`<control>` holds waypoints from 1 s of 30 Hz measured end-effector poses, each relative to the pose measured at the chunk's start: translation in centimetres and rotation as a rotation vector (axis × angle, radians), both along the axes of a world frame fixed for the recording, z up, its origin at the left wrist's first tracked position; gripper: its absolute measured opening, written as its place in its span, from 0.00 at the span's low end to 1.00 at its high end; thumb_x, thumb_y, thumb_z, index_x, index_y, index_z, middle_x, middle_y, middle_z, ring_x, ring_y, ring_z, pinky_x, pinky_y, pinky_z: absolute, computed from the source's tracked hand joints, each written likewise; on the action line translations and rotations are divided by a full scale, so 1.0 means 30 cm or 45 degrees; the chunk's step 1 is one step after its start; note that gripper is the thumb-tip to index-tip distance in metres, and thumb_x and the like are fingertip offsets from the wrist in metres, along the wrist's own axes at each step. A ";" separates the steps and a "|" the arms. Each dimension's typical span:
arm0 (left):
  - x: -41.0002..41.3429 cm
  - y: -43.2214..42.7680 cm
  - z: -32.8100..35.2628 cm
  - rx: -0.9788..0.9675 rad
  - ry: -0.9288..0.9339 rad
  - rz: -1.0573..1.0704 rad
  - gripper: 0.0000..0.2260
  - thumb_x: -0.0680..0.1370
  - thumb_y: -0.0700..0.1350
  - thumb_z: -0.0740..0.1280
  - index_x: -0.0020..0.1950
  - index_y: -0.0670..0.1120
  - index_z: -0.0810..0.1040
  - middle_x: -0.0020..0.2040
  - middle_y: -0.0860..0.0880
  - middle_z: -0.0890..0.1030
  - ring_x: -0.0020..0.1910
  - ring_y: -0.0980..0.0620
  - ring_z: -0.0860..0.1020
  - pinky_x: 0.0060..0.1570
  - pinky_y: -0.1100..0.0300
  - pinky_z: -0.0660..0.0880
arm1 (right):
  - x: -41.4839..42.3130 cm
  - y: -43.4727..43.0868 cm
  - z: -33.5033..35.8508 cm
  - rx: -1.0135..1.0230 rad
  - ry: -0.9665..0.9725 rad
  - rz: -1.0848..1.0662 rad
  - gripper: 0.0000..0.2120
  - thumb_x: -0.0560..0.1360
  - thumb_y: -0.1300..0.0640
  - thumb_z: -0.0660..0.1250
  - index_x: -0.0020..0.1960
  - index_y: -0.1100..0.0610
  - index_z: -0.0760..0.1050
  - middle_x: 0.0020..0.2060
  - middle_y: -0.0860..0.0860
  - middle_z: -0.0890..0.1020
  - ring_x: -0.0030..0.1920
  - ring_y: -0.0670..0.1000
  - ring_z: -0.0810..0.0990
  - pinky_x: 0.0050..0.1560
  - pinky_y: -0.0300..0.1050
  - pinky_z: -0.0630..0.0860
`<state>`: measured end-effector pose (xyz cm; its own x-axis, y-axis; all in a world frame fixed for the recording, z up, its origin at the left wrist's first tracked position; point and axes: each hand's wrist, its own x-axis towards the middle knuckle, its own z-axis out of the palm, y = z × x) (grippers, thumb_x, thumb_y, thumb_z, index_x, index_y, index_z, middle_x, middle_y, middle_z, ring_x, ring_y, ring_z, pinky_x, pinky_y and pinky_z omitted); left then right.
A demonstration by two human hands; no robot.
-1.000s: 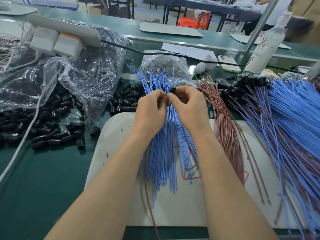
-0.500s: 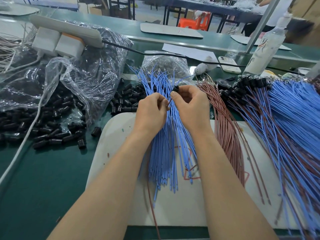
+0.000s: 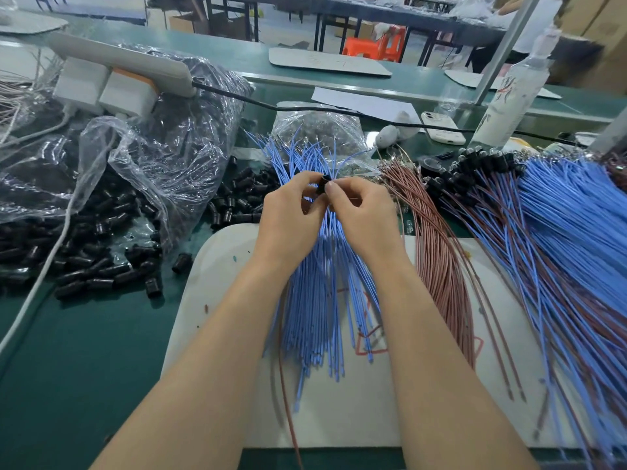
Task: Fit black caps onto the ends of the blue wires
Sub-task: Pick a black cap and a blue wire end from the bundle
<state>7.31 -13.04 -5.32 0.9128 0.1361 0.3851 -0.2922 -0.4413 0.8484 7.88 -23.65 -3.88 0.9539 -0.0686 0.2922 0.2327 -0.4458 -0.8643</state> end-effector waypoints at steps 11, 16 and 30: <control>0.002 0.004 0.005 -0.129 -0.045 -0.001 0.04 0.78 0.42 0.67 0.52 0.46 0.76 0.42 0.57 0.79 0.41 0.60 0.79 0.43 0.74 0.72 | 0.022 -0.073 -0.026 -0.538 0.130 -0.378 0.16 0.79 0.61 0.57 0.65 0.60 0.73 0.61 0.58 0.75 0.62 0.57 0.72 0.64 0.50 0.69; 0.006 0.009 0.004 -0.124 -0.082 0.056 0.05 0.78 0.42 0.67 0.53 0.45 0.77 0.41 0.60 0.78 0.40 0.61 0.78 0.42 0.74 0.72 | 0.040 -0.115 -0.031 -0.710 0.420 -0.428 0.18 0.79 0.62 0.55 0.68 0.62 0.67 0.66 0.59 0.71 0.66 0.59 0.68 0.66 0.50 0.65; 0.007 0.007 0.003 -0.135 -0.064 0.088 0.06 0.78 0.43 0.67 0.54 0.45 0.77 0.42 0.57 0.79 0.43 0.56 0.79 0.43 0.74 0.73 | 0.054 -0.152 -0.049 -0.589 0.414 -0.488 0.20 0.76 0.68 0.55 0.67 0.61 0.69 0.65 0.59 0.73 0.63 0.59 0.72 0.58 0.47 0.69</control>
